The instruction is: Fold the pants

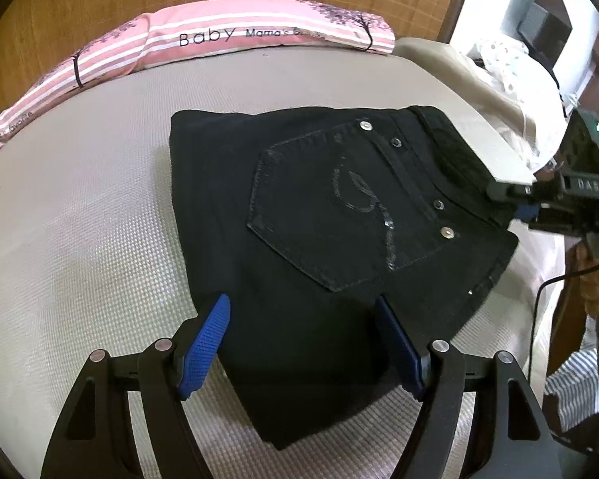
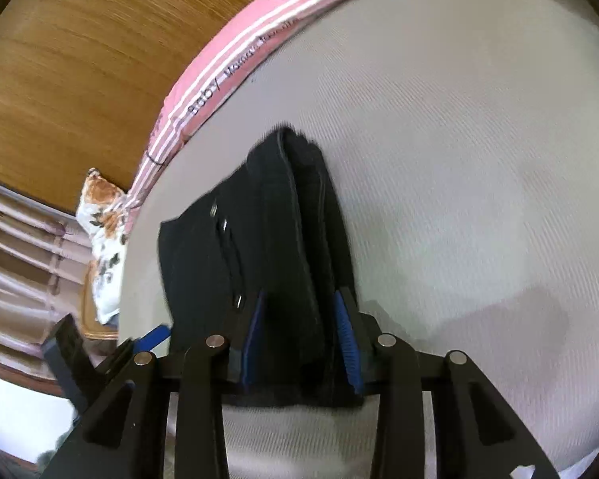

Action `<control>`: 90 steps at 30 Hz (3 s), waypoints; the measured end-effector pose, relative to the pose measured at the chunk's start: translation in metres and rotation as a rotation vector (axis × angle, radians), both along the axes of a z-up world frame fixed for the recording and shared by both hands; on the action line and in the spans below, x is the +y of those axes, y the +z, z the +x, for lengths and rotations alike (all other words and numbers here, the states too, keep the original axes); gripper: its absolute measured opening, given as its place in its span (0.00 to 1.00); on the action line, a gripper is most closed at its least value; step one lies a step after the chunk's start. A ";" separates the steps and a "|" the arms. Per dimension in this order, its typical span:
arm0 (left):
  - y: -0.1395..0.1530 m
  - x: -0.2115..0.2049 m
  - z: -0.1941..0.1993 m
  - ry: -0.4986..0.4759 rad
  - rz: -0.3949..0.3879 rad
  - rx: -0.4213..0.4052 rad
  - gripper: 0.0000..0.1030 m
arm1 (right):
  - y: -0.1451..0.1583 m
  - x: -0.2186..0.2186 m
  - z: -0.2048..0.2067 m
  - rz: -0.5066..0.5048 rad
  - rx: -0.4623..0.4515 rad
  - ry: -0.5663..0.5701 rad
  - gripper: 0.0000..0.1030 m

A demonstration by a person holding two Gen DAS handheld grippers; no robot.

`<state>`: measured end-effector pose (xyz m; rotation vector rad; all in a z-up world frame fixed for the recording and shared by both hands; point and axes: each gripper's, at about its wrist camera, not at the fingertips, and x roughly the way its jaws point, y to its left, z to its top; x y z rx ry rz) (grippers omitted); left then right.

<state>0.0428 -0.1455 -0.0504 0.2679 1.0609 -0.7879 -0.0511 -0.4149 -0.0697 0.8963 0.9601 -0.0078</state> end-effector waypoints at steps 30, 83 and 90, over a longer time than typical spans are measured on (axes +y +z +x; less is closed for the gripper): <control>-0.003 0.006 -0.014 0.027 0.046 0.033 0.73 | 0.004 0.017 -0.015 -0.153 0.041 -0.054 0.26; -0.025 0.046 0.083 0.247 -0.253 0.376 0.47 | -0.049 -0.028 0.063 0.212 -0.107 0.157 0.33; -0.019 0.036 0.074 0.267 -0.174 0.294 0.41 | -0.048 -0.026 0.064 0.194 -0.098 0.147 0.33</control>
